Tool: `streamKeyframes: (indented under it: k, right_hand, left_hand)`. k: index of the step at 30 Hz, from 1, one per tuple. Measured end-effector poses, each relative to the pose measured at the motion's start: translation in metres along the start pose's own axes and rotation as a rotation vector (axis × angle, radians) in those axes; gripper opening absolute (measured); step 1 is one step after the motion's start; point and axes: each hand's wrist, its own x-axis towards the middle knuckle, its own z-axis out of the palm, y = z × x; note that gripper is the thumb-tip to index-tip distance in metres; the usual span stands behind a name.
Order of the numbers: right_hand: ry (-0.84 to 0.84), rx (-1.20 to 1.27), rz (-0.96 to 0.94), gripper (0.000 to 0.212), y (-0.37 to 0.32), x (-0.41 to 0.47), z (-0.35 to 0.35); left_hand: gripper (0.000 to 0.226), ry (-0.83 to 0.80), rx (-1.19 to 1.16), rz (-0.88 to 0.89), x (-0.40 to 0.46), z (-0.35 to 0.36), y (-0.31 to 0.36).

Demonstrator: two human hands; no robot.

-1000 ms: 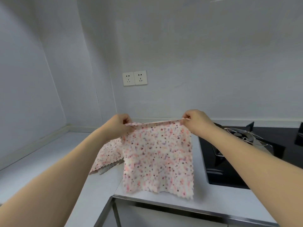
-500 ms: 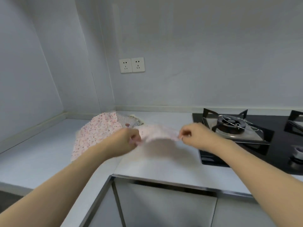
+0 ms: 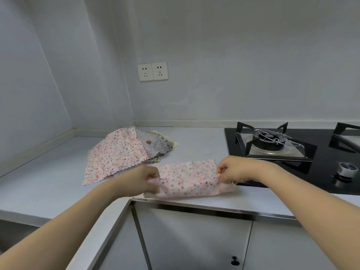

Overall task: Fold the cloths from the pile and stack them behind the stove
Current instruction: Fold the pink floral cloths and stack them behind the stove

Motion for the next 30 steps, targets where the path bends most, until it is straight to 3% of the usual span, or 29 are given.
streamKeyframes:
  k: [7,11,17,21,24,30]
  right_hand:
    - [0.212,0.242,0.104,0.013,0.000,0.062,-0.001]
    - [0.294,0.331,0.239,0.010,0.005,0.110,0.008]
    - [0.378,0.342,0.359,0.021,0.005,0.138,0.025]
    - [0.614,0.004,0.265,0.014,0.002,0.128,0.057]
    - [0.733,-0.063,0.219,0.015,0.004,0.130,0.065]
    - [0.709,-0.095,0.231,0.017,0.005,0.137,0.065]
  left_hand:
    - [0.022,0.109,-0.398,-0.234,0.050,0.000,-0.018]
    - [0.017,0.195,-0.482,-0.332,0.085,0.012,-0.030]
    - [0.029,0.402,-0.201,-0.274,0.107,0.033,-0.040]
    - [0.026,0.569,-0.087,-0.219,0.105,0.044,-0.045]
    - [0.019,0.530,0.049,-0.213,0.108,0.046,-0.046]
    - [0.015,0.494,0.288,-0.257,0.115,0.054,-0.047]
